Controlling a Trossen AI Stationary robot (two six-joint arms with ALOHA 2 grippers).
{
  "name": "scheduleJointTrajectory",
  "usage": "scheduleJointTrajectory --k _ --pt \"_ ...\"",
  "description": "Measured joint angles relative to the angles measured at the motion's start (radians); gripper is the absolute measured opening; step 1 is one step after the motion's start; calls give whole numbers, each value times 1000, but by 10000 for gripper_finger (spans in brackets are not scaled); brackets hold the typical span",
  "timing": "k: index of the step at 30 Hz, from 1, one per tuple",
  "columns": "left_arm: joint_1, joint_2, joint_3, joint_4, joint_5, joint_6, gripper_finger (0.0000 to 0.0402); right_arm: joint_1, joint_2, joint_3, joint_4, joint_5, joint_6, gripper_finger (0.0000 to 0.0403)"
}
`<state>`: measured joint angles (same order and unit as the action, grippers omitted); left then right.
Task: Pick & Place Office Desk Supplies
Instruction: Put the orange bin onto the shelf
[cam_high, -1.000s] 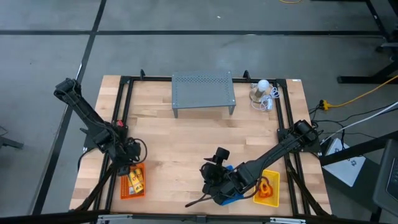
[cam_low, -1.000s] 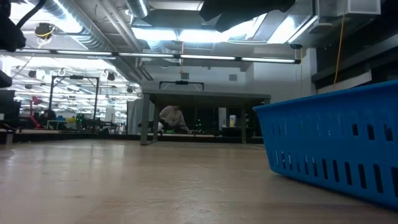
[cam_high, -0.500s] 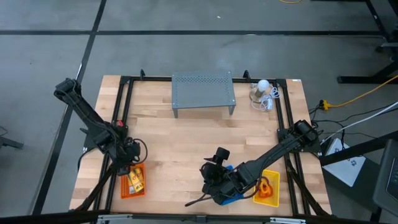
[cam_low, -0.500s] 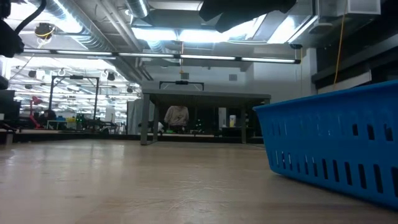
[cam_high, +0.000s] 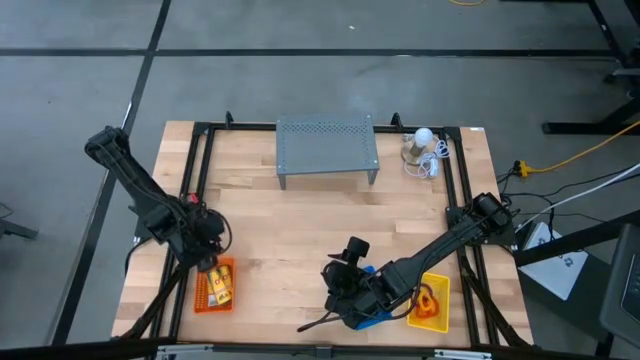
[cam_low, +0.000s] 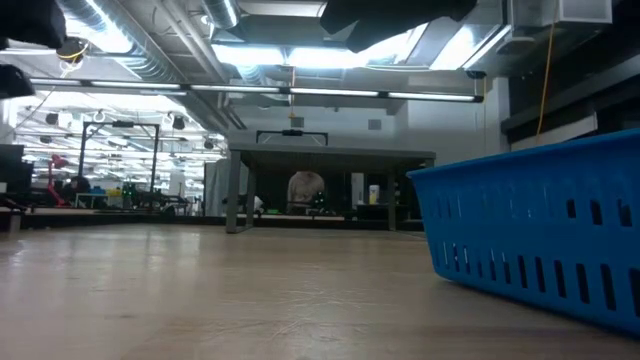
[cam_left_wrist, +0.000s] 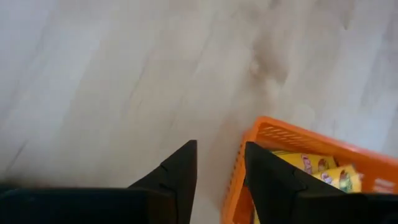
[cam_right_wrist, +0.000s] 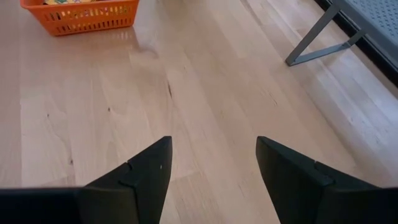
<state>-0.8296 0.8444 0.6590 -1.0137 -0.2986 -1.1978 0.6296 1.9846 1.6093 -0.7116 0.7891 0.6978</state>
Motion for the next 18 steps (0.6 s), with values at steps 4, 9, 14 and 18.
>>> scheduleJointTrajectory --k 4,9,14,18 --pt "-6 1 37 -56 103 -200 136 1 0 0 0 -20 1 233" --pt "-61 25 40 -63 281 -443 137 1 0 0 0 -20 -11 233" --pt "-120 62 40 -60 371 -621 137 -1 0 0 0 -20 -79 233" --pt "-172 81 40 -60 397 -753 137 -13 0 0 0 -21 -130 233"
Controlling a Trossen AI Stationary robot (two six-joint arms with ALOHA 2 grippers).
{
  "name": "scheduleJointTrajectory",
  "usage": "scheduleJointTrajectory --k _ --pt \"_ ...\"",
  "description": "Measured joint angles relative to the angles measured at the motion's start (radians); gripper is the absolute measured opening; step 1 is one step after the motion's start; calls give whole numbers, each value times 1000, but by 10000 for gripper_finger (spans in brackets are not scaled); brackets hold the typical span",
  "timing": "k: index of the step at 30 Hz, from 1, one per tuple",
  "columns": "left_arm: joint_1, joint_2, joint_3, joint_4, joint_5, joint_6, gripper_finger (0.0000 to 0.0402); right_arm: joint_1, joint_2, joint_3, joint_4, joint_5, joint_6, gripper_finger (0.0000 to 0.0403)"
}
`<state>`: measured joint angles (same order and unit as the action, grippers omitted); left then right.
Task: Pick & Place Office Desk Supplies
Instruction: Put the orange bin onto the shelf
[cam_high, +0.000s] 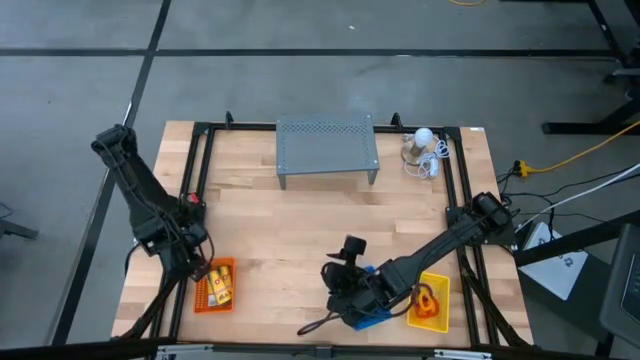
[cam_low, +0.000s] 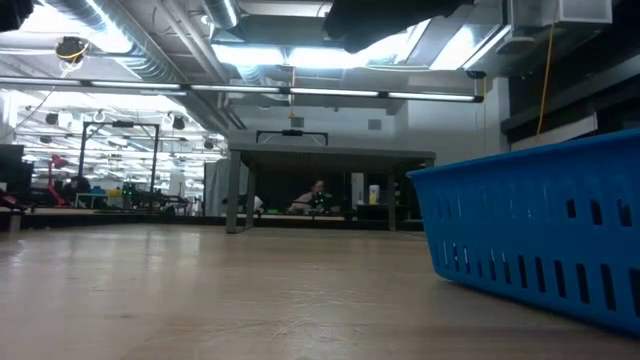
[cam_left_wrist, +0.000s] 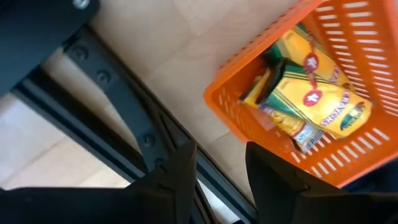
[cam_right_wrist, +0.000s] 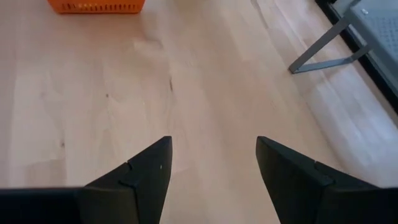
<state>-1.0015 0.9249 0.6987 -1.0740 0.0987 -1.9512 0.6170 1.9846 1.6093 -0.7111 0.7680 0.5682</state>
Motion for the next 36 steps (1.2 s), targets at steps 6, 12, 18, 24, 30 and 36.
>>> scheduleJointTrajectory --k 6,12,18,24,30,36 --pt "-49 34 0 15 -2 -147 137 -30 0 0 24 0 -52 233" --pt "-58 78 0 87 -42 -210 137 -54 0 0 49 -1 -91 233" --pt "-58 148 0 113 -44 -236 137 -77 0 0 87 -31 -113 233" --pt "-57 218 -11 121 12 -257 137 -80 0 0 92 -77 -109 233" --pt "-57 245 -22 133 23 -258 135 -79 0 0 92 -77 -108 233" --pt "-57 245 -22 135 -42 -215 110 -79 0 0 92 -77 -108 233"
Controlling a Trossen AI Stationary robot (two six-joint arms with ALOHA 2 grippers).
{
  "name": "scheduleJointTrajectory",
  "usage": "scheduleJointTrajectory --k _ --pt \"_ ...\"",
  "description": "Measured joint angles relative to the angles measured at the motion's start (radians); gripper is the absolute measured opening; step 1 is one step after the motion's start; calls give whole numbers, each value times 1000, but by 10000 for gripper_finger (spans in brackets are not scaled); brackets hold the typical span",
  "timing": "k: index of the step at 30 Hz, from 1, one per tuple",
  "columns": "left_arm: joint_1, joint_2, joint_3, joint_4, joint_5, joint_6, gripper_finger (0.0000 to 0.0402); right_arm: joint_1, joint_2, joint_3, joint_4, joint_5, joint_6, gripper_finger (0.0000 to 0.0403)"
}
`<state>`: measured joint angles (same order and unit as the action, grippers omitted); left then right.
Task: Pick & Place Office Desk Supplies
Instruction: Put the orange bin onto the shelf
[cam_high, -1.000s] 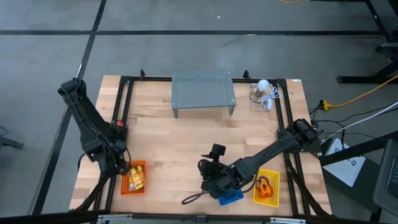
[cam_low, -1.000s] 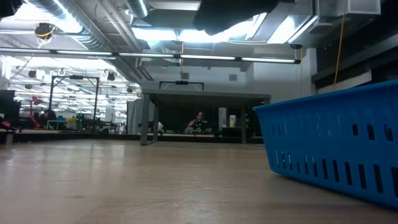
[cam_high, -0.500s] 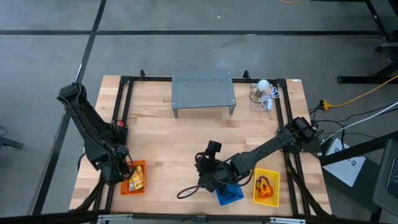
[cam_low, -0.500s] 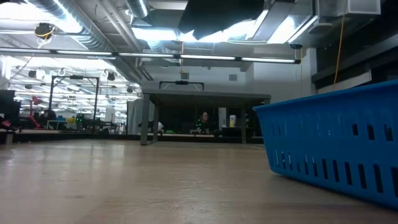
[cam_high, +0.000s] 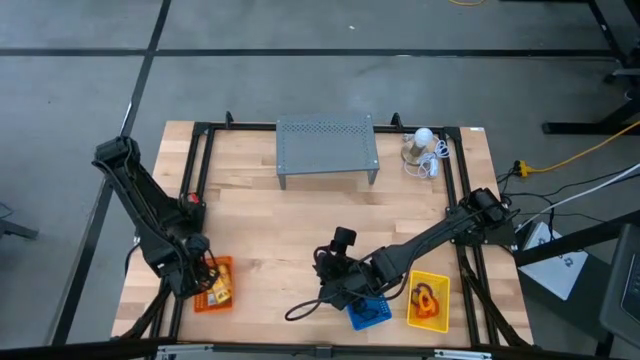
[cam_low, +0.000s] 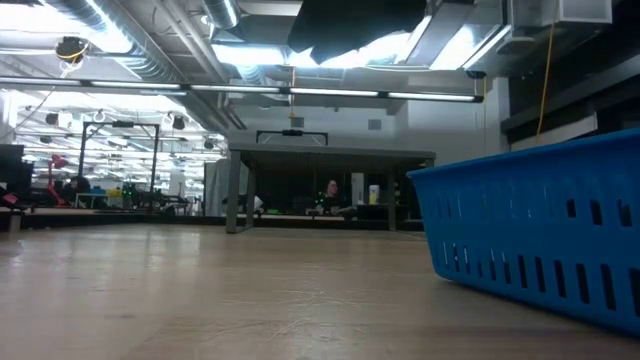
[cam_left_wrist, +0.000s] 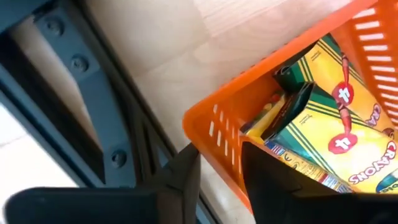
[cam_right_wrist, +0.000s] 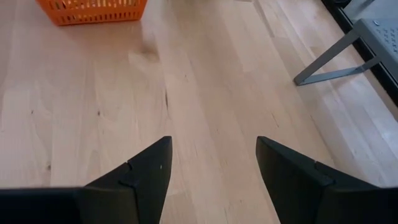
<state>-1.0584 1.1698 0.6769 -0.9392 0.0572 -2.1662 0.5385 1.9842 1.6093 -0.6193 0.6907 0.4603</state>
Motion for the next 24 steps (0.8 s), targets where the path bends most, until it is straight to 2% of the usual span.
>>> scheduleJointTrajectory --k 9,16,24 --pt "0 0 0 0 -57 90 10 0 0 0 0 0 2 233" --pt "65 -29 19 1 -120 191 6 0 0 0 2 0 2 233" --pt "285 -118 56 -3 -219 428 5 0 0 0 19 0 2 233"
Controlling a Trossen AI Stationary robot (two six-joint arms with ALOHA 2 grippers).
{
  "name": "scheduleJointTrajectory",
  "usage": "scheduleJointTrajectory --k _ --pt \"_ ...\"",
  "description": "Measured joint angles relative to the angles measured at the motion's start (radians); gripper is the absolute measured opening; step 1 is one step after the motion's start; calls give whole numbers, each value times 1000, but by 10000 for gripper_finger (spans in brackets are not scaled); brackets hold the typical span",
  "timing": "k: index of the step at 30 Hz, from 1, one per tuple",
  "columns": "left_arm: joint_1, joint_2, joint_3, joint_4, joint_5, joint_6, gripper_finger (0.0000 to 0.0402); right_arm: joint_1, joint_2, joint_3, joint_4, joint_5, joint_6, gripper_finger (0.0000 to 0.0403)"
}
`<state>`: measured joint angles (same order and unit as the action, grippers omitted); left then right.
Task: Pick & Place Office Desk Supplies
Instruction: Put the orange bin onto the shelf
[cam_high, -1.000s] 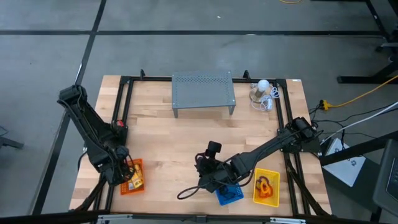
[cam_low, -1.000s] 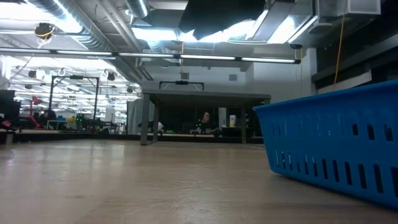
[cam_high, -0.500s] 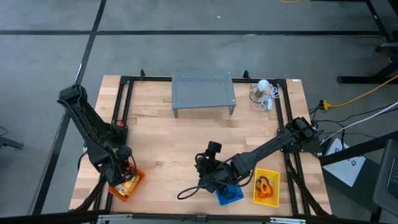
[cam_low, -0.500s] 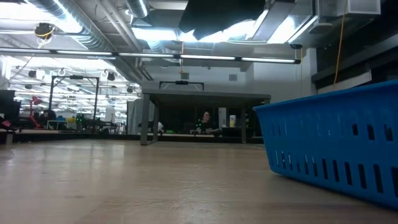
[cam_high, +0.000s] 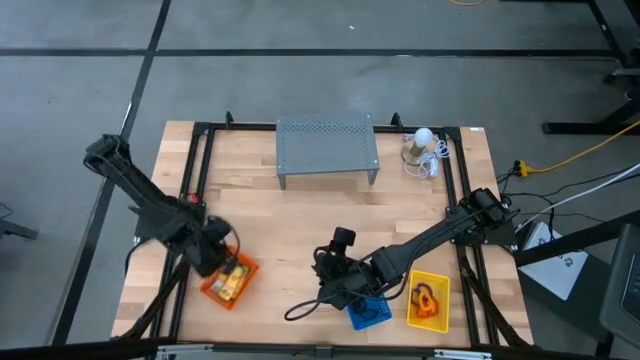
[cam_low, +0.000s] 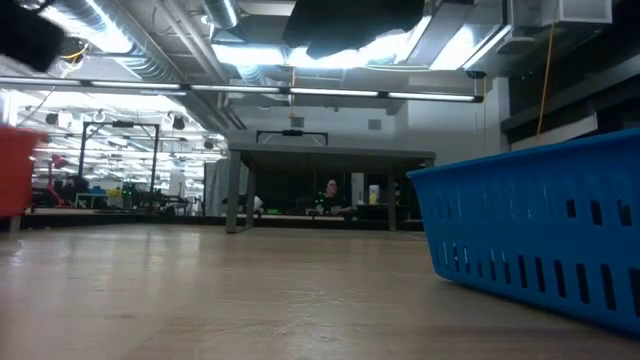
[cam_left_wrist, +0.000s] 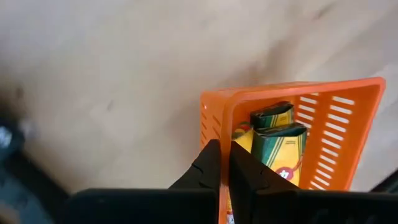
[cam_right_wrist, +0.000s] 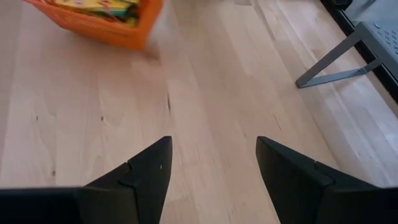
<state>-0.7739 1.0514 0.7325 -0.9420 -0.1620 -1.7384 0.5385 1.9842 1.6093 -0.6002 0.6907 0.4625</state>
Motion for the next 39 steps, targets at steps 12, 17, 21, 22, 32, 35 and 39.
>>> scheduleJointTrajectory --k 12,17,21,22,32,35,39 --pt "469 -140 94 182 -105 478 4 0 0 0 3 -3 0 233" --pt "682 -144 123 255 -53 649 4 0 0 0 6 -3 0 233" --pt "847 -144 142 304 21 732 4 0 0 0 10 -3 0 233" --pt "883 -144 148 317 31 748 4 0 0 0 12 -3 0 233" --pt "1179 -101 188 507 172 845 4 0 0 0 41 -3 -1 233" --pt "1248 -53 191 508 214 853 4 0 0 0 47 -3 -1 233" --pt "1328 27 191 563 289 861 4 0 0 0 51 -3 -1 233"
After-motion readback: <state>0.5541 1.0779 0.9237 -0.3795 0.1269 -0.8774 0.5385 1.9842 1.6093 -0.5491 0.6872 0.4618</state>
